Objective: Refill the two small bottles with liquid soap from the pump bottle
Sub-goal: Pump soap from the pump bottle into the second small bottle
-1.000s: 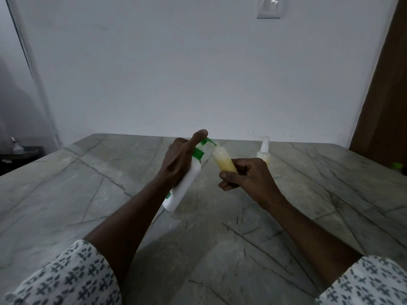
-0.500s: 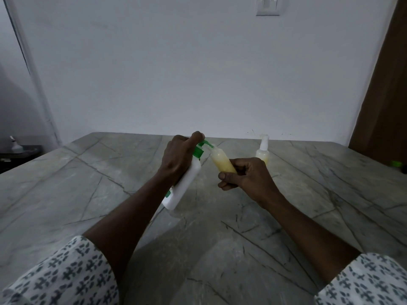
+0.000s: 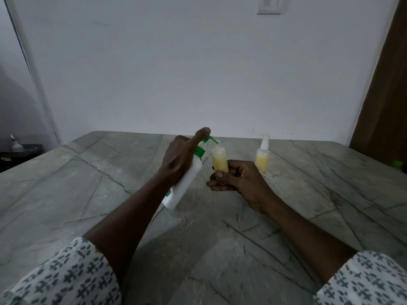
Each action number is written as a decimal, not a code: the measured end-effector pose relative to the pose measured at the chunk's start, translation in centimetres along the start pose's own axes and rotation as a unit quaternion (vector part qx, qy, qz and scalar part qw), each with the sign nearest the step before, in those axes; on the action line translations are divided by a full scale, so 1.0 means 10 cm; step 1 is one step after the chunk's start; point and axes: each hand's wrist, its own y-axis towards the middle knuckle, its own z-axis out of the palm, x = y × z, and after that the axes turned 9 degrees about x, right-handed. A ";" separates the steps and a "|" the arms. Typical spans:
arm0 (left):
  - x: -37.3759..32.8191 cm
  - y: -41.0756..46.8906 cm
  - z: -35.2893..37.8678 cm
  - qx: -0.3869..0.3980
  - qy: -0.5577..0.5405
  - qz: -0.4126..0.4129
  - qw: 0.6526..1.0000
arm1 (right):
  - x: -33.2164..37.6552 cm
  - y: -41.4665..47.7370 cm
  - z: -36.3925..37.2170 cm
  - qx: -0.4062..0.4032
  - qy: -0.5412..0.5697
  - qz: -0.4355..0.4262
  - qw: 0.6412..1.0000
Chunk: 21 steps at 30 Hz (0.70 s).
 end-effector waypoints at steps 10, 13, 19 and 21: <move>-0.03 0.00 0.01 0.000 -0.008 0.013 1.000 | 0.03 0.00 -0.11 -0.035 -0.077 -0.016 0.996; -0.03 -0.01 0.02 -0.012 0.000 0.025 1.000 | 0.03 0.00 -0.12 -0.040 -0.095 -0.020 0.994; -0.01 0.00 -0.02 -0.015 -0.022 0.016 1.000 | 0.03 0.01 -0.10 -0.036 -0.085 -0.018 0.996; -0.01 -0.02 -0.05 0.010 -0.047 0.024 0.999 | 0.03 0.01 -0.07 -0.026 -0.076 -0.015 0.997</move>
